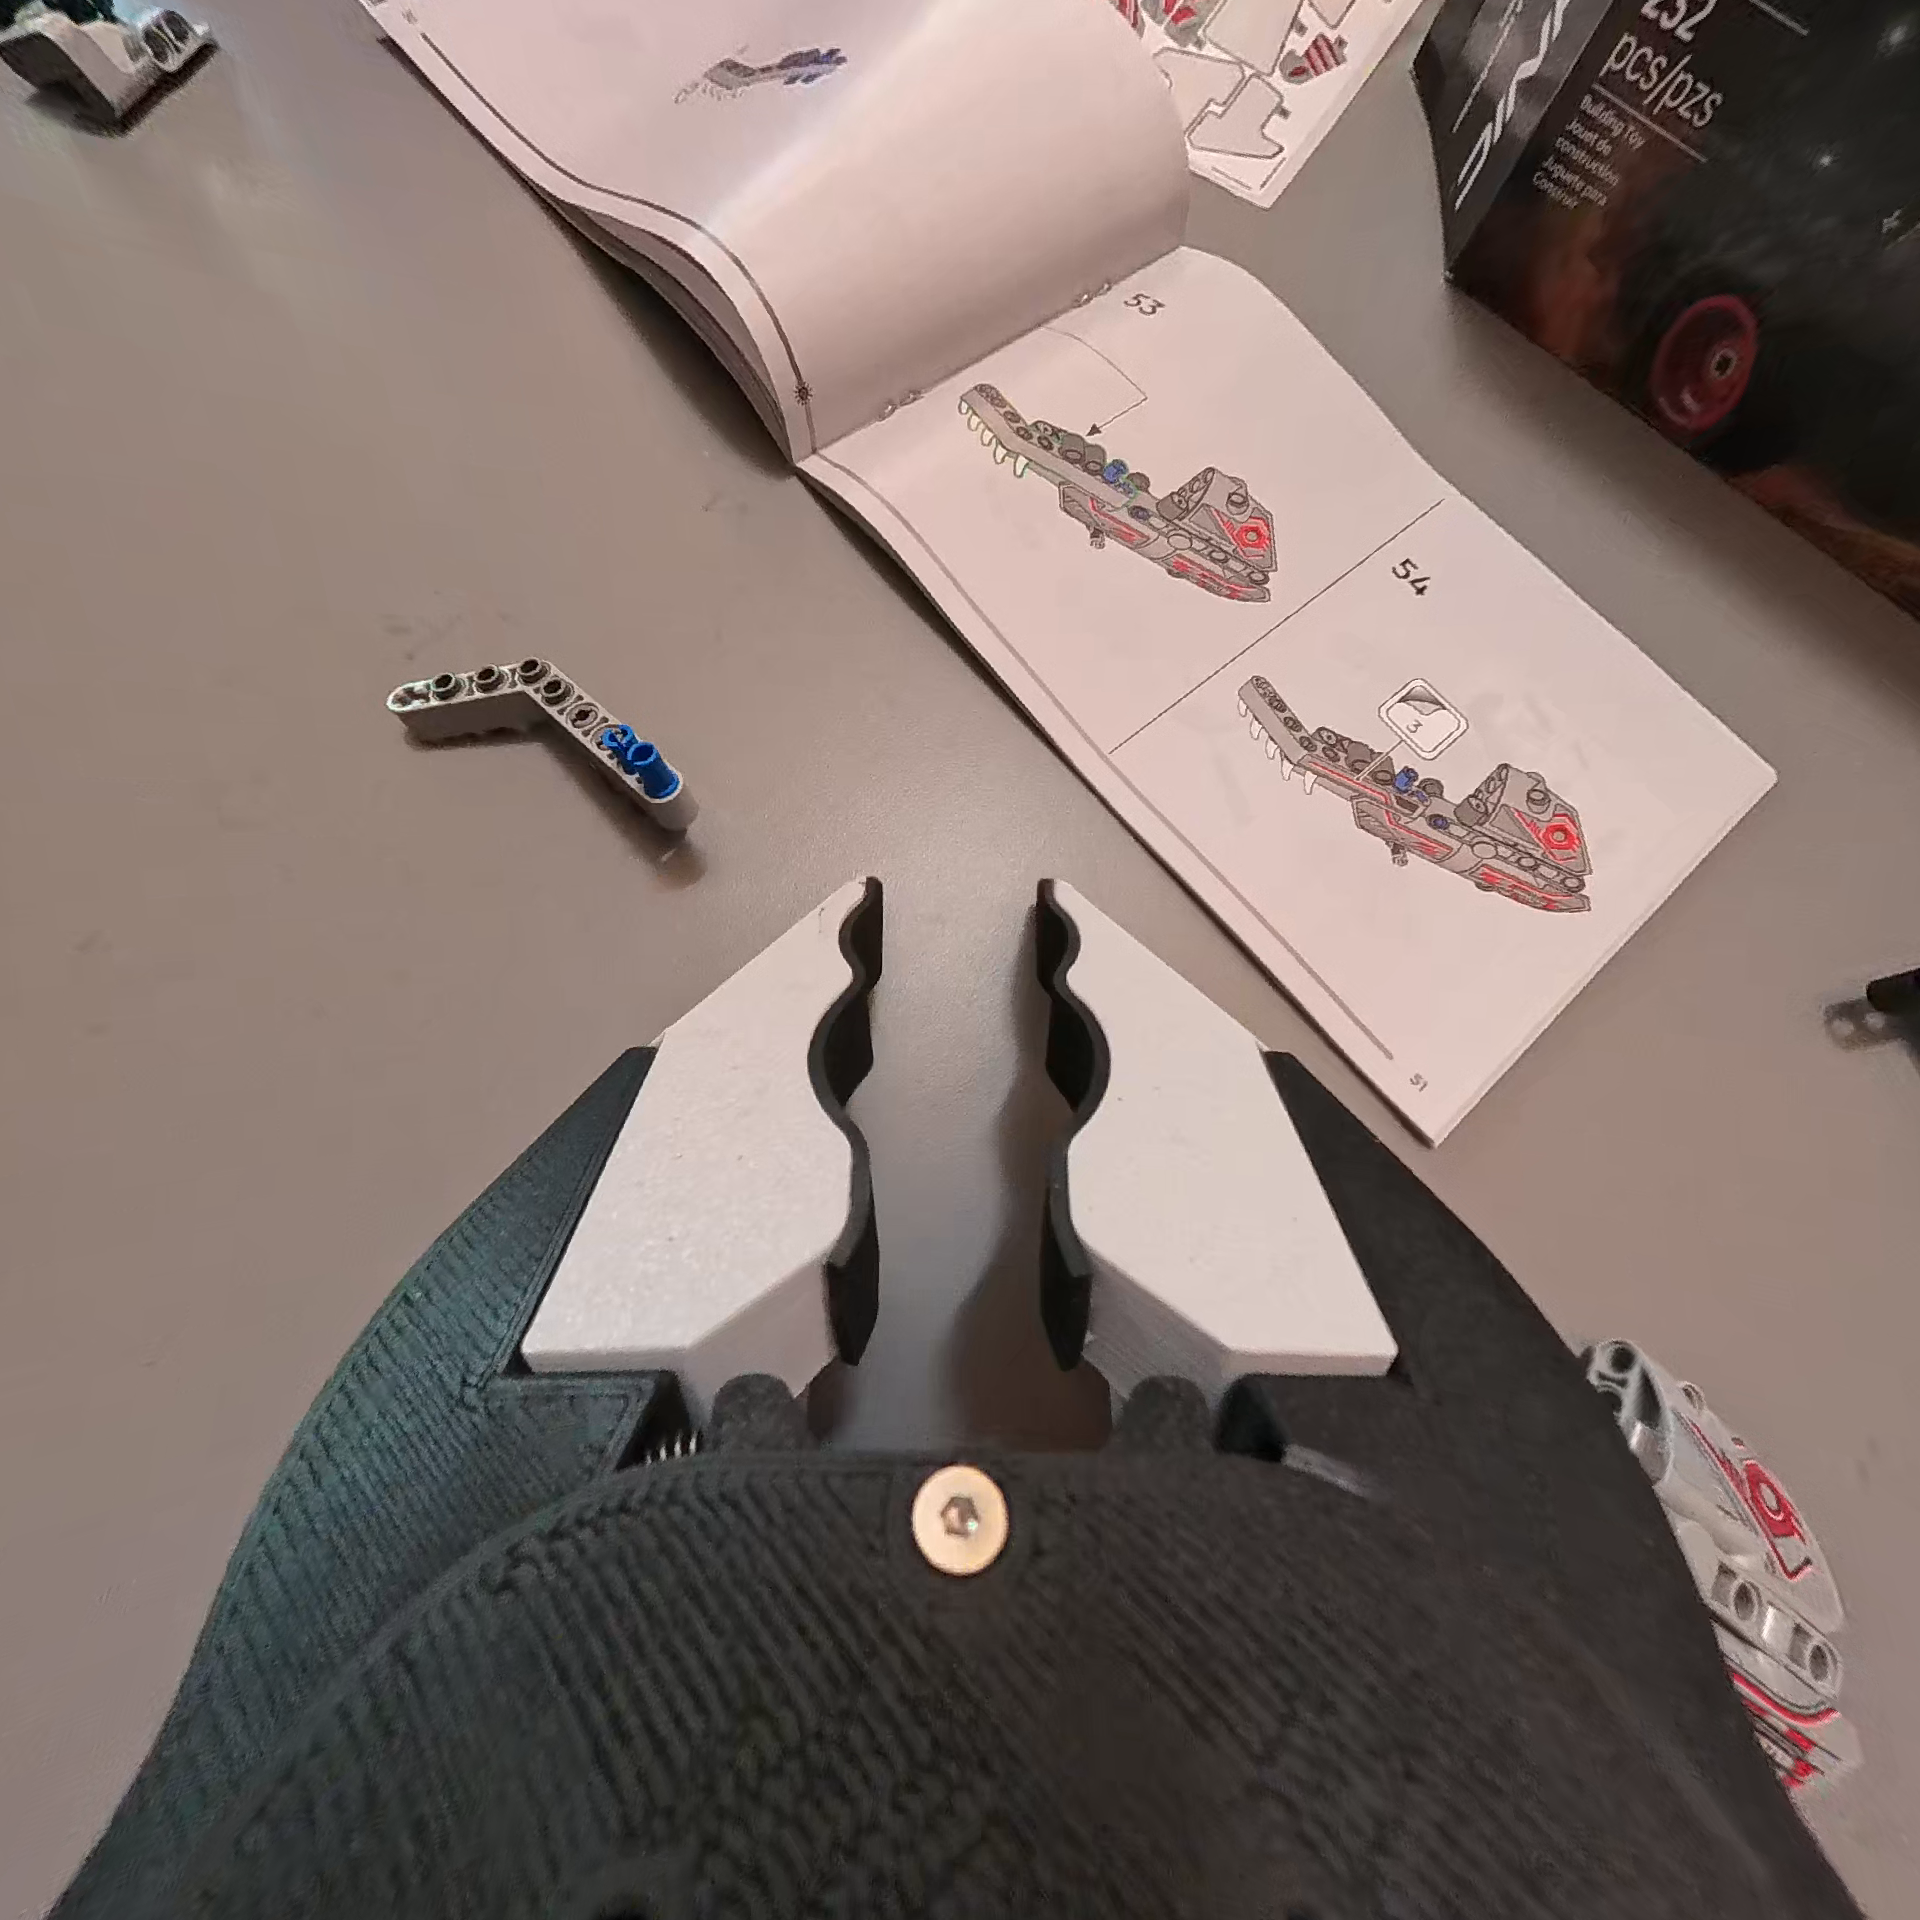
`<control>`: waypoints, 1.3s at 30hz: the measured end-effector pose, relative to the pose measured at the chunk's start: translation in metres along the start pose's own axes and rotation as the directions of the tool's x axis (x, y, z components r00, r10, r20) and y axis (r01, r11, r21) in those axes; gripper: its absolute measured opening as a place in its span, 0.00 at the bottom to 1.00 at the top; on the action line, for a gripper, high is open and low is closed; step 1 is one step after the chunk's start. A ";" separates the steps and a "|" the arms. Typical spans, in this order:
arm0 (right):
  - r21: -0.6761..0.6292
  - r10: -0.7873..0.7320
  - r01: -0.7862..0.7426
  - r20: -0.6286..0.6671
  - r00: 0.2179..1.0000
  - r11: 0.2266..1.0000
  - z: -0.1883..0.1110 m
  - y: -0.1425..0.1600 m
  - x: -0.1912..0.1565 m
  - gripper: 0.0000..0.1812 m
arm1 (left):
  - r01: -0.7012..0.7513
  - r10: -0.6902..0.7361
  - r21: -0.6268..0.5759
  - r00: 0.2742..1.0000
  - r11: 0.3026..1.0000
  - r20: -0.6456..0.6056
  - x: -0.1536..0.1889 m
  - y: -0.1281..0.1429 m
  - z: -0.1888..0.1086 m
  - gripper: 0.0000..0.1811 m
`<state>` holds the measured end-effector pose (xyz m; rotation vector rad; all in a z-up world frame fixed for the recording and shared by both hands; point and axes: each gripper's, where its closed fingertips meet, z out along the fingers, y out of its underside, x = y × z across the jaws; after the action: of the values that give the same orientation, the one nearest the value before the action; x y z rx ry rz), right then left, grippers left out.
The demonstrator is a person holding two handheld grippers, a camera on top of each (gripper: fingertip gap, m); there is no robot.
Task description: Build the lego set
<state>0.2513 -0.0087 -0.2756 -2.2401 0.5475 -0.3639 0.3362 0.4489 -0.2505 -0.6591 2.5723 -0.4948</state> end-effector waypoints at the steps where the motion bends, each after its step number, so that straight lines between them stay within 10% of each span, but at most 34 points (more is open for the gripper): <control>1: 0.001 -0.006 0.006 -0.002 1.000 1.000 0.000 0.000 0.000 0.15 | -0.050 0.049 -0.034 0.999 0.998 -0.015 -0.003 0.006 0.007 0.05; 12: 0.001 -0.016 0.016 0.007 1.000 1.000 0.000 0.000 -0.003 0.13 | -0.224 0.197 -0.109 0.956 0.968 -0.217 -0.005 0.017 0.027 0.07; 28: 0.003 -0.032 0.032 -0.012 0.999 0.999 0.000 -0.001 -0.002 0.13 | -0.043 0.003 -0.146 0.965 0.988 -0.261 0.002 0.020 0.020 0.01; 39: 0.005 -0.034 0.034 -0.001 0.999 0.999 -0.001 -0.001 -0.004 0.15 | -0.088 0.086 0.126 0.996 0.988 0.019 0.006 -0.085 -0.113 0.00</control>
<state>0.2482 -0.0068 -0.2749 -2.2473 0.5090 -0.3832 0.3067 0.4019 -0.1208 -0.5026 2.5200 -0.6169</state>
